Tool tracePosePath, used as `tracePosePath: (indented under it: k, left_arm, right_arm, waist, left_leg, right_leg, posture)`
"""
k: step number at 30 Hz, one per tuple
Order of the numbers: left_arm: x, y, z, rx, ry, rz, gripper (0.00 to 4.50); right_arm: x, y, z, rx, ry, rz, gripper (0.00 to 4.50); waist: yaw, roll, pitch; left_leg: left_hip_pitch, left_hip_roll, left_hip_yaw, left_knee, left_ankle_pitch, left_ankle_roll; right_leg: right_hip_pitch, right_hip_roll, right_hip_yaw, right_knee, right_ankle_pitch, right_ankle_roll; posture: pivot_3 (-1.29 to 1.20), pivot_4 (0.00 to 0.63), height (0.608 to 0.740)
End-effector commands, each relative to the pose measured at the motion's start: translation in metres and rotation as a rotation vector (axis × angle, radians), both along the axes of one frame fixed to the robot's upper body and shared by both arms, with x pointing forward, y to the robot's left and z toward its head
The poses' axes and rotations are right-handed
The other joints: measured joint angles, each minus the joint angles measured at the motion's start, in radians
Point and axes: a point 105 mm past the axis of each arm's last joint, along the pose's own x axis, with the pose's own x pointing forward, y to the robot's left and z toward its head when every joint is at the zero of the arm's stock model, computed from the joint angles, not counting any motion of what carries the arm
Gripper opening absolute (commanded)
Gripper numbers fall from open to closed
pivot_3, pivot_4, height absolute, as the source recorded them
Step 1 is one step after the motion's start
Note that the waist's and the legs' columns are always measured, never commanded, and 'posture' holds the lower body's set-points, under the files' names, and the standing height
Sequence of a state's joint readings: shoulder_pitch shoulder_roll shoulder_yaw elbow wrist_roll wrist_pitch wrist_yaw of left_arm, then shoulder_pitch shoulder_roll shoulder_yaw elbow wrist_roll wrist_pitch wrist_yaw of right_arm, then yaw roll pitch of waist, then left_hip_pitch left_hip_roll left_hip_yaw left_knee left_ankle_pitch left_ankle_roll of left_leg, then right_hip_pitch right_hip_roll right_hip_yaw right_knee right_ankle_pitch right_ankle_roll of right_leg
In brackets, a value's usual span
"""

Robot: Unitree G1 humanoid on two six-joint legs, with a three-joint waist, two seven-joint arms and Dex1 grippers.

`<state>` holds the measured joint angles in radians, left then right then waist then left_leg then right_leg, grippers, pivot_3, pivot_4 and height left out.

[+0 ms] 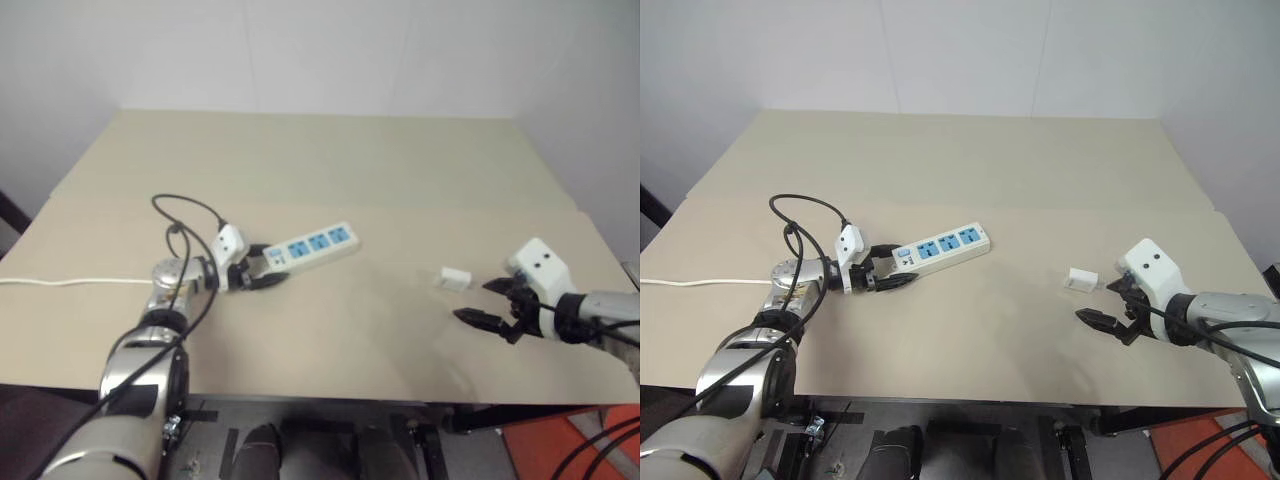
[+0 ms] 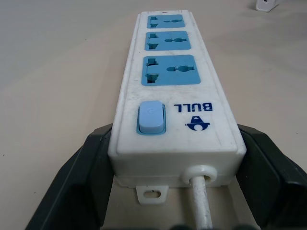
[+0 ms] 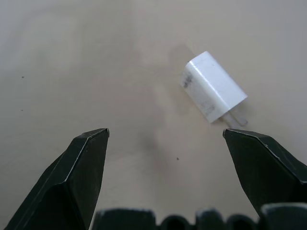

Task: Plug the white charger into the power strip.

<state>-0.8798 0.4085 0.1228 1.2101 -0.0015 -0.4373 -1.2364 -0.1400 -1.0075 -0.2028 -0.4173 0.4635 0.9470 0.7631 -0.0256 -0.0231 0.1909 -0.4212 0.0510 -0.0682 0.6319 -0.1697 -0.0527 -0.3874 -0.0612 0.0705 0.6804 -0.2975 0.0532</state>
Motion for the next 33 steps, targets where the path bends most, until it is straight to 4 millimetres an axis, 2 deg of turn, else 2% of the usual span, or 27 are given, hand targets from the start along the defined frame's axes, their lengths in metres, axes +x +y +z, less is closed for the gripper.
tracePosePath:
  k: [1,2,4,6,10,15,21,27,33]
  left_arm:
    - [-0.007,0.007,-0.013,0.013,0.077,-0.013,3.28]
    - [-0.007,0.007,-0.012,0.008,0.082,-0.014,3.28]
    - [-0.005,0.007,-0.008,0.008,0.095,-0.014,3.99]
    - [-0.003,0.007,-0.004,0.007,0.094,-0.012,4.47]
    - [-0.001,0.003,0.004,-0.019,0.069,-0.020,4.47]
    - [-0.003,0.000,0.024,-0.162,-0.113,-0.019,4.47]
    - [-0.014,0.005,0.014,-0.189,-0.088,-0.062,4.47]
    - [-0.013,0.015,0.009,-0.184,-0.077,-0.014,4.47]
    - [-0.011,0.016,0.006,-0.173,-0.071,0.011,4.47]
  right_arm:
    - [0.005,0.002,0.010,-0.010,-0.051,0.013,4.50]
    - [0.006,0.002,0.010,-0.010,-0.051,0.014,4.50]
    - [0.006,0.002,0.010,-0.010,-0.050,0.013,4.50]
    - [0.005,0.001,0.009,-0.010,-0.049,0.011,4.50]
    - [0.003,0.000,0.006,-0.012,-0.042,0.004,4.50]
    - [0.001,0.000,0.006,-0.009,-0.041,0.001,4.50]
    - [0.001,-0.002,0.008,-0.011,-0.043,-0.002,4.50]
    - [0.001,-0.005,0.011,-0.018,-0.044,-0.006,4.50]
    - [0.001,-0.005,0.011,-0.021,-0.043,-0.004,4.50]
  waist:
    - [-0.003,0.000,0.000]
    - [-0.005,0.000,0.000]
    - [-0.009,0.000,0.000]
    - [-0.013,0.000,0.000]
    - [-0.015,0.000,0.000]
    - [-0.013,0.000,0.000]
    - [-0.016,0.000,0.000]
    - [-0.016,0.000,0.000]
    - [-0.016,0.000,0.000]
  left_leg:
    - [0.000,0.000,0.000,0.000,0.000,0.000]
    - [0.000,0.000,0.000,0.000,0.000,0.000]
    - [0.000,0.000,0.000,-0.001,0.000,0.000]
    - [0.000,0.000,0.000,-0.001,0.000,0.000]
    - [0.000,0.000,0.000,-0.001,0.000,0.000]
    - [-0.001,0.000,0.000,-0.001,0.000,0.000]
    - [-0.001,0.000,0.000,-0.001,0.000,0.000]
    - [-0.001,0.000,0.000,-0.001,0.000,0.000]
    - [-0.001,0.000,0.000,-0.001,0.000,0.000]
  right_leg:
    - [0.000,0.000,0.000,0.000,0.000,0.000]
    - [0.000,0.000,0.000,0.000,0.000,0.000]
    - [0.000,0.000,0.000,0.000,0.000,0.000]
    - [0.000,0.000,0.000,0.000,0.000,0.000]
    - [0.000,0.000,0.000,0.000,0.000,0.000]
    - [0.000,0.000,0.000,-0.001,0.000,0.000]
    - [-0.001,0.000,0.000,0.000,0.000,0.000]
    - [-0.001,0.000,0.000,0.000,0.000,0.000]
    - [-0.001,0.000,0.000,-0.001,0.000,0.000]
  posture:
    - [0.00,0.150,0.740]
    - [0.00,0.150,0.740]
    - [0.00,0.150,0.740]
    - [0.00,0.150,0.740]
    - [0.00,0.150,0.740]
    - [0.00,0.150,0.740]
    - [0.00,0.150,0.740]
    - [0.00,0.150,0.740]
    - [0.00,0.150,0.740]
